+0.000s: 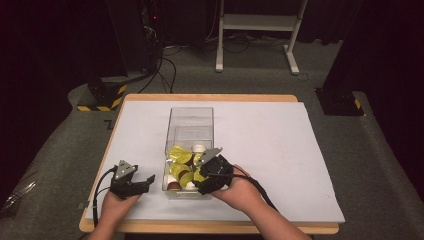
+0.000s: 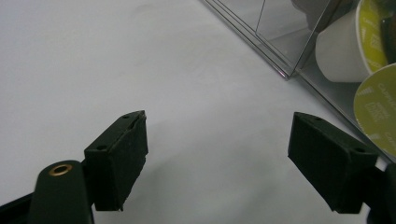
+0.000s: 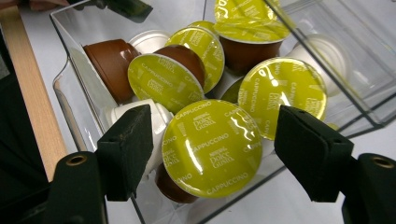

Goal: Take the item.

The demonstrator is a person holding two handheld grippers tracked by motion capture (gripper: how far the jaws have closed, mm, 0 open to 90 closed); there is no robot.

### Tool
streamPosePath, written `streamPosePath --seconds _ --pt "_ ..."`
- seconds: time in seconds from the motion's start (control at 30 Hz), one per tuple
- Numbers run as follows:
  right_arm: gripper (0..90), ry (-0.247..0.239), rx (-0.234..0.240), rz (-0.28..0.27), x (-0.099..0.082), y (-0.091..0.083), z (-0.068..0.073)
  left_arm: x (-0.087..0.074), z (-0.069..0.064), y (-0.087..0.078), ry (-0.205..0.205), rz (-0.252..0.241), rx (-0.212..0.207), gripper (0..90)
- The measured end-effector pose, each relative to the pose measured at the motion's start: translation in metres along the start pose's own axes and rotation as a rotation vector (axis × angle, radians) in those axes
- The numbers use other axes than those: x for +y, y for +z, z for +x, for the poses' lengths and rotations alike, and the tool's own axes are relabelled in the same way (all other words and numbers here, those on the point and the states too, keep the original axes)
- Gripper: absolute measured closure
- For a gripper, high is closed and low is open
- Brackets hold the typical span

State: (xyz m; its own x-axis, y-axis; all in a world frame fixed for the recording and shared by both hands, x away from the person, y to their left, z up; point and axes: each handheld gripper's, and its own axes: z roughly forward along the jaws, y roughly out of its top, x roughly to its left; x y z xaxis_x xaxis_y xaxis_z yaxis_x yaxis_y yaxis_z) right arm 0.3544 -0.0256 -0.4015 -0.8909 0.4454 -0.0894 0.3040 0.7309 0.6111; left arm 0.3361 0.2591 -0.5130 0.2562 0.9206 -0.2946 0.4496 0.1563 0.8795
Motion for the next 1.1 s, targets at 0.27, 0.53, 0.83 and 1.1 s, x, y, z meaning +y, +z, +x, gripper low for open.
streamPosePath --seconds 0.27,0.53,0.83,1.1 --pt "29.4 -0.065 -0.007 0.042 0.001 0.005 0.004 -0.001 -0.001 0.0 -0.003 0.002 0.002 20.2" --pt "31.9 -0.126 -0.026 0.071 0.003 0.009 0.004 -0.001 -0.001 0.0 -0.003 0.003 -0.001 20.2" --pt "34.7 -0.138 -0.021 0.084 0.004 0.011 0.001 -0.001 -0.001 0.0 -0.003 0.009 0.0 20.2" --pt "37.0 -0.132 -0.028 0.084 0.004 0.012 0.002 -0.001 -0.001 0.0 -0.004 0.01 -0.001 20.3"
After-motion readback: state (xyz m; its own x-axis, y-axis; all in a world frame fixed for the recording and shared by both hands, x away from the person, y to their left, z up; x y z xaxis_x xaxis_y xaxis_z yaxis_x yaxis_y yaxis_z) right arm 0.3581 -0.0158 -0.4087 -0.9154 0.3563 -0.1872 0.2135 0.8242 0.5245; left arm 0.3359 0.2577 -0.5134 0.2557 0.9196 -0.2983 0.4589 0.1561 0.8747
